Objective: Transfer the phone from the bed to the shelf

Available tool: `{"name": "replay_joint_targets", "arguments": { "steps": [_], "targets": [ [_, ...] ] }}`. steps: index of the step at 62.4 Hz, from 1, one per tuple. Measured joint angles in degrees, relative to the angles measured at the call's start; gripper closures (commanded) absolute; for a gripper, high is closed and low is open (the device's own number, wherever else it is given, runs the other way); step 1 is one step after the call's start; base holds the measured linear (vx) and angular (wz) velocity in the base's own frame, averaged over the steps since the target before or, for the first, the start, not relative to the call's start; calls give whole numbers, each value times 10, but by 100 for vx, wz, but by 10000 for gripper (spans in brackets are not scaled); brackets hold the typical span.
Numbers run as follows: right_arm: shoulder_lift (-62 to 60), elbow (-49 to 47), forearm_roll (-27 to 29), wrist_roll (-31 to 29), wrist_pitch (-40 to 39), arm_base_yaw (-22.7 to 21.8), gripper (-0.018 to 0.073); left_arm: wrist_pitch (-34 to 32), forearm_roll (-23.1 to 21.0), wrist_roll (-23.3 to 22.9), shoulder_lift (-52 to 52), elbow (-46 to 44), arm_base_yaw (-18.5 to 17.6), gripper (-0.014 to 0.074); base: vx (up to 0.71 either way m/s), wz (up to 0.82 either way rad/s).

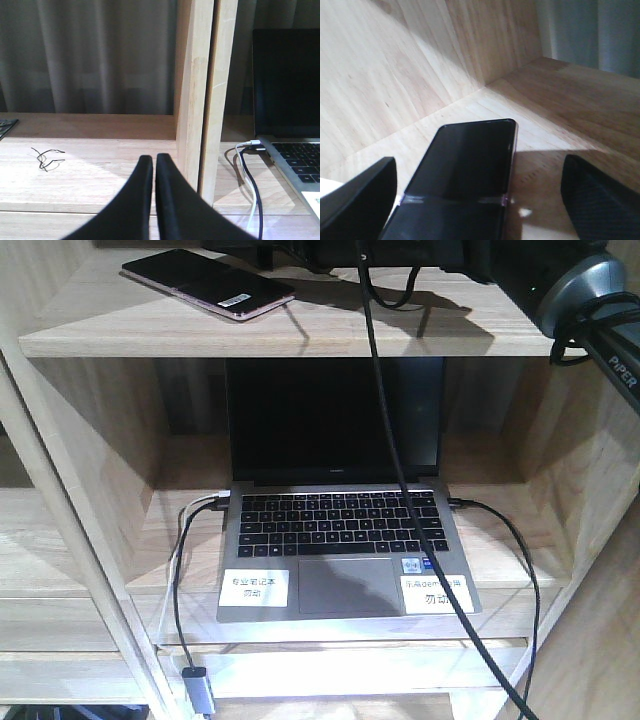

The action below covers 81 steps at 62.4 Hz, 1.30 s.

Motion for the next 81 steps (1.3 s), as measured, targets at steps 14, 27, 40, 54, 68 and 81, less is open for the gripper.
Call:
{"name": "replay_joint_targets", "arguments": {
  "steps": [14, 27, 40, 54, 68, 81],
  "targets": [
    [-27, 0, -33, 6, 3, 0, 116, 0, 0, 0, 0, 0, 0, 595, 0, 0],
    [-71, 0, -67, 44, 17, 0, 463, 0, 0, 0, 0, 0, 0, 595, 0, 0],
    [-115, 0, -104, 59, 74, 0, 566, 0, 0, 0, 0, 0, 0, 595, 0, 0],
    [-148, 0, -153, 89, 111, 0, 566, 0, 0, 0, 0, 0, 0, 595, 0, 0],
    [-170, 0, -179, 110, 111, 0, 565, 0, 0, 0, 0, 0, 0, 595, 0, 0],
    [-182, 0, -201, 140, 104, 0, 565, 0, 0, 0, 0, 0, 0, 595, 0, 0]
  ]
}}
